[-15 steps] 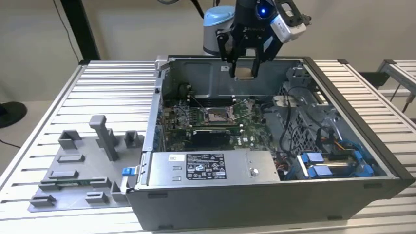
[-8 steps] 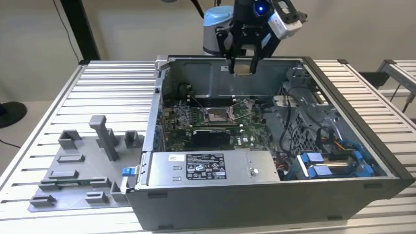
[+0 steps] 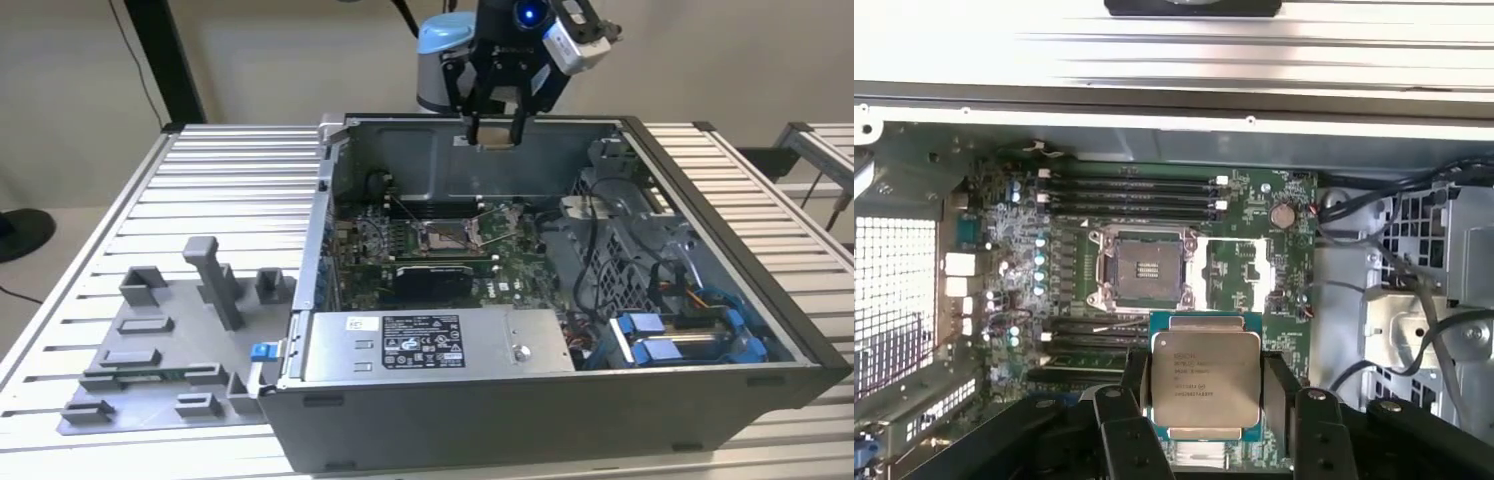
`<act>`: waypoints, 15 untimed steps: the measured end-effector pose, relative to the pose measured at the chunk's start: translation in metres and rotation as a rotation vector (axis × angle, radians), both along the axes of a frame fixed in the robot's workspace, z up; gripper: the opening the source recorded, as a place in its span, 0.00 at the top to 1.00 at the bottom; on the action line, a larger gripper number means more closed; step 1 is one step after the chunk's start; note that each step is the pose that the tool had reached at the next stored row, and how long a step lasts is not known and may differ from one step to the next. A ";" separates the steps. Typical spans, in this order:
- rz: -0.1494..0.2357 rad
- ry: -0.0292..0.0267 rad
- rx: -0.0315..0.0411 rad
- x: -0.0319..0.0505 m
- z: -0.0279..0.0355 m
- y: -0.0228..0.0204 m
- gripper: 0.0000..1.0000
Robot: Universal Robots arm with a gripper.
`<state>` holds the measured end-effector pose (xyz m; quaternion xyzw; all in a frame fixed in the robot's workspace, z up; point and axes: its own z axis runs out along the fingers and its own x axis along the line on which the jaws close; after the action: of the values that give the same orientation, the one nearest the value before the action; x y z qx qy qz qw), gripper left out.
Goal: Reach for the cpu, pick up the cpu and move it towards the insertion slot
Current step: 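Pick up the cpu and move it towards the insertion slot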
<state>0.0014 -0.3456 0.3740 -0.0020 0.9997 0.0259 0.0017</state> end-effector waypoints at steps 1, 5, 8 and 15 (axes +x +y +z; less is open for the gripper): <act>0.000 -0.0001 0.0001 -0.0015 -0.0004 0.0002 1.00; -0.001 0.0000 -0.0013 -0.0093 -0.0027 0.0041 1.00; -0.002 0.0000 -0.0022 -0.0183 -0.0047 0.0075 1.00; -0.005 -0.0019 -0.0022 -0.0345 -0.0062 0.0139 1.00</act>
<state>-0.0331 -0.3318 0.3678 0.0007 0.9997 0.0248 0.0027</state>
